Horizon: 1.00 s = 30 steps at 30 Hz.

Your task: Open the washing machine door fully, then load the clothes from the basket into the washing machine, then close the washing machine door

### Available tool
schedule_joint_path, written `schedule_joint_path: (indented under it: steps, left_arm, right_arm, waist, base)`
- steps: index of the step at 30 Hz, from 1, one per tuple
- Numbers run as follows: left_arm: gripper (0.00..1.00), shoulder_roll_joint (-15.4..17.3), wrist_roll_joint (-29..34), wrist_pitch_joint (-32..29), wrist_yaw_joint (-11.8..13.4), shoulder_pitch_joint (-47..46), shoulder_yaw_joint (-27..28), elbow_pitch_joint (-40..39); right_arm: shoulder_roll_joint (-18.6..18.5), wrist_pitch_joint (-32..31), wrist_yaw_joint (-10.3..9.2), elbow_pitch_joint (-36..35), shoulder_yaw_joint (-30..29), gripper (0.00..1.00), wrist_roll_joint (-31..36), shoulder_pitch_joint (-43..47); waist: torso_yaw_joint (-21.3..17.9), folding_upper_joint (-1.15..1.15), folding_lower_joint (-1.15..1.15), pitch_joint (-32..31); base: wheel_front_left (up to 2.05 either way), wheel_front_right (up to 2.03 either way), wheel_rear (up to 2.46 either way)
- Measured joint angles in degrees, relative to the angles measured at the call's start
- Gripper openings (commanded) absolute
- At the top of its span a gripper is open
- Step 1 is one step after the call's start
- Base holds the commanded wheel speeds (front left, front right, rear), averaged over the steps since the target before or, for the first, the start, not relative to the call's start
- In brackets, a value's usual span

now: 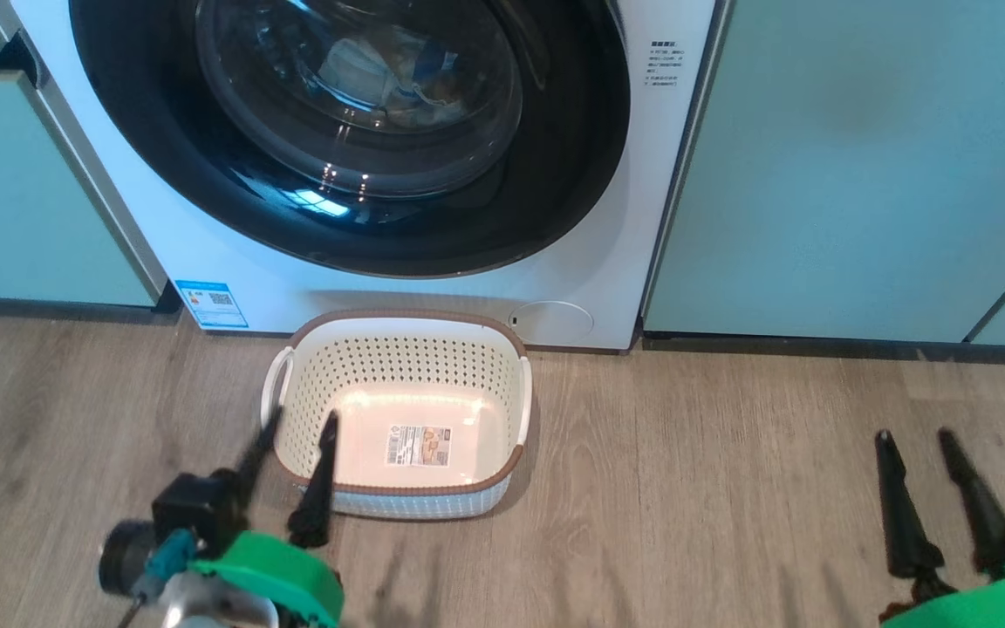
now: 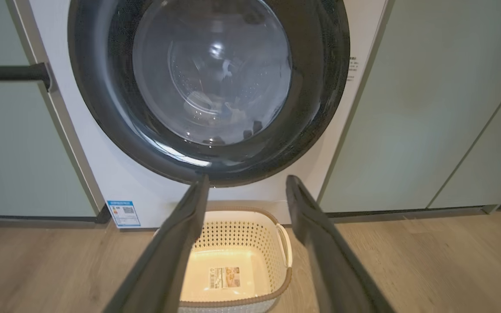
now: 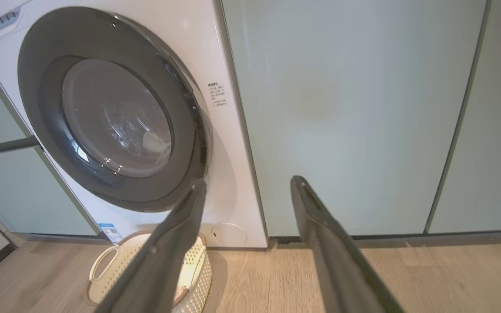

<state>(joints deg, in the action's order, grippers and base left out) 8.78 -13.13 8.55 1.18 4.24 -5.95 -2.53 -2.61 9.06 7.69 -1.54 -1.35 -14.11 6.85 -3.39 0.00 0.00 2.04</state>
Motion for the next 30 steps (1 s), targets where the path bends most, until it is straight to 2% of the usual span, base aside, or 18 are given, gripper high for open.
schedule_joint_path:
  steps: [5, 30]
  left_arm:
    - [0.00, -1.01, -0.90, -0.23, -0.01, 2.22, -0.45, 3.86]
    - [0.00, -1.21, -16.71, -2.33, -1.57, 1.18, 0.27, 6.77]
  right_arm:
    - [0.07, -0.03, 0.00, 4.08, 0.37, 0.00, -0.70, 1.37]
    - [0.03, -2.03, 0.00, 6.54, 0.44, 0.00, -16.69, 0.74]
  waist:
    - [0.06, 0.00, 0.00, -0.01]
    - [0.71, 0.00, 0.00, -0.39]
  base:
    - [0.00, 0.00, 0.00]
    - [0.00, 0.00, 0.00]
